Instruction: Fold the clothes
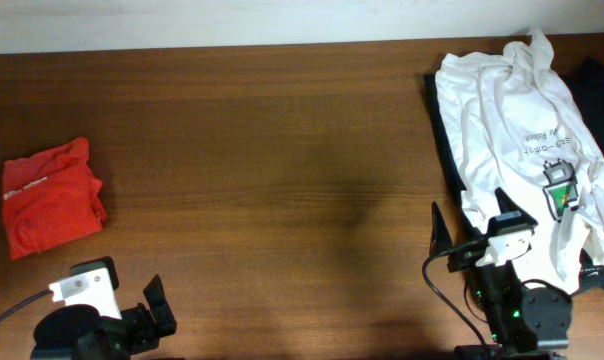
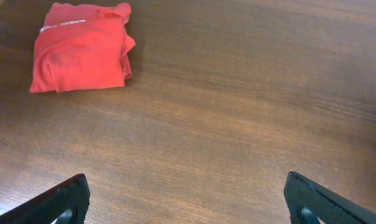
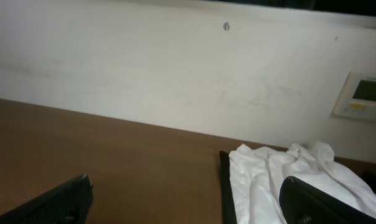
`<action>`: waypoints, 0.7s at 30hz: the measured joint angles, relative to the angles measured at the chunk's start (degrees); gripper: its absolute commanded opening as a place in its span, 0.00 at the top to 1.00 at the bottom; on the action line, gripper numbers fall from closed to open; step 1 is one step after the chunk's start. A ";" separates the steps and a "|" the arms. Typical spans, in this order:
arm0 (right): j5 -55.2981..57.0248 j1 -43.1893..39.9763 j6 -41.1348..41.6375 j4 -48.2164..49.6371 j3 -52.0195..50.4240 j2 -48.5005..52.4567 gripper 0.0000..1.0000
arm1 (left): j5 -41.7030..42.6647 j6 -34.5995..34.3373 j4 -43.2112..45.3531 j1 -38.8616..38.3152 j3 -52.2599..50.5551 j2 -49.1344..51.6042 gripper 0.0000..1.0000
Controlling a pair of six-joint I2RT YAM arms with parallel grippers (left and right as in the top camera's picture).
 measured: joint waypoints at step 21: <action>3.74 0.00 -3.91 10.25 -15.87 -10.78 0.01 | 0.00 0.00 0.00 0.00 0.00 -0.02 0.01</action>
